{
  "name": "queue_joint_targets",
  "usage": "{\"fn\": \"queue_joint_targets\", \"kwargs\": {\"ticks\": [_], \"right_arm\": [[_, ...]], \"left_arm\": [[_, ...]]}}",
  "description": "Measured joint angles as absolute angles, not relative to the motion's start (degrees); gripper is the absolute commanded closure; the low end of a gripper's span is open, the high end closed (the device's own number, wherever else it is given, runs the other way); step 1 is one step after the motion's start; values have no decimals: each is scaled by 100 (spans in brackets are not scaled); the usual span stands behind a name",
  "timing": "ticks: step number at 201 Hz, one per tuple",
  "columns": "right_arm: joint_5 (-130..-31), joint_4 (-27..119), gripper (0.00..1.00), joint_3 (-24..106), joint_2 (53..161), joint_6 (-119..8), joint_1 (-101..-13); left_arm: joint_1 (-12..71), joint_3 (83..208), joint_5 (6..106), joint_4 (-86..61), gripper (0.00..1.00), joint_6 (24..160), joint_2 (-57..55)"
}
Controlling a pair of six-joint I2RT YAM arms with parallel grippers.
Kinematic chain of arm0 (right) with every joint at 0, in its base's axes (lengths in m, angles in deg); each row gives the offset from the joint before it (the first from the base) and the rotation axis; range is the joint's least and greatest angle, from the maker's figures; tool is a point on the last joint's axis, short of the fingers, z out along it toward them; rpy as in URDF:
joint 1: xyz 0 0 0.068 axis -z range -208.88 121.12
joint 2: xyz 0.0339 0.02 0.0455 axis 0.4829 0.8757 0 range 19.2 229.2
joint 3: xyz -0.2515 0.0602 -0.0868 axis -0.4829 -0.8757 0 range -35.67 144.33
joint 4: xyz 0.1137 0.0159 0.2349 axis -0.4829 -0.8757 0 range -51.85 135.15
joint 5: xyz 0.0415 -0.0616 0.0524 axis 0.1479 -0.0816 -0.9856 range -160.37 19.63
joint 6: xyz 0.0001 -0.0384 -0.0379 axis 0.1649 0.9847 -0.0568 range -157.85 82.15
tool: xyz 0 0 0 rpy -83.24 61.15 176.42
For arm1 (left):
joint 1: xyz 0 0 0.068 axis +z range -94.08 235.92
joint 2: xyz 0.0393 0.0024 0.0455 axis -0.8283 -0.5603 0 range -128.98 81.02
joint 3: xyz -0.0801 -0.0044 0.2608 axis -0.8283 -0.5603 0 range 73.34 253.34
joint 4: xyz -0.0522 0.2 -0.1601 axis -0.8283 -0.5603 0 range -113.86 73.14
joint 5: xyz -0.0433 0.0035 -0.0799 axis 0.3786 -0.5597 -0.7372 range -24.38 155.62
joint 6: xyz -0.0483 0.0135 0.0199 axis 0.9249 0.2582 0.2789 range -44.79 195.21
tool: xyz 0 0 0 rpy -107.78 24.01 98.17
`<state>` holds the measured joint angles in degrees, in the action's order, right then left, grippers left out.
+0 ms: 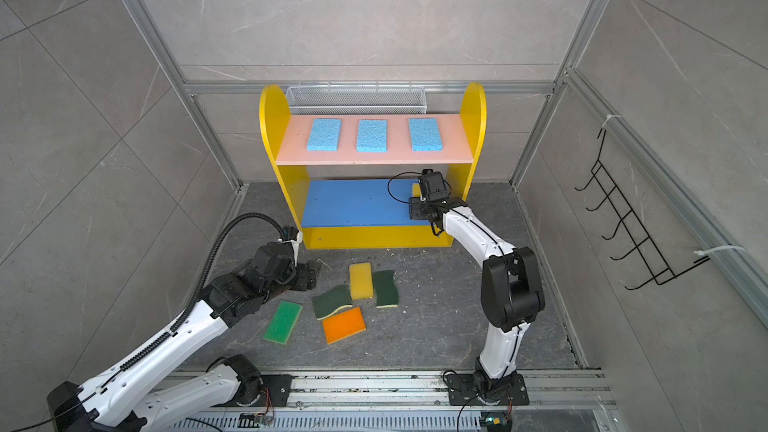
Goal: Place and organize the cleaning sponges onto the shelf
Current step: 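Lower the yellow sponge onto the blue shelf with the right gripper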
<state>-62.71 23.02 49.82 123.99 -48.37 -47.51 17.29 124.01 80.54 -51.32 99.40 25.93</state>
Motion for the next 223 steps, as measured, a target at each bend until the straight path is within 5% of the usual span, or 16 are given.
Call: {"fn": "queue_joint_targets", "kwargs": {"ticks": [121, 223], "right_arm": [[-6161, 2092, 19, 5032, 12399, -4876, -4836], [-6091, 1910, 20, 5006, 12194, -4883, -4928]], "left_arm": [[1729, 12401, 8060, -5136, 24, 9940, 2597], [1729, 12401, 8060, -5202, 23, 9966, 2894]]}}
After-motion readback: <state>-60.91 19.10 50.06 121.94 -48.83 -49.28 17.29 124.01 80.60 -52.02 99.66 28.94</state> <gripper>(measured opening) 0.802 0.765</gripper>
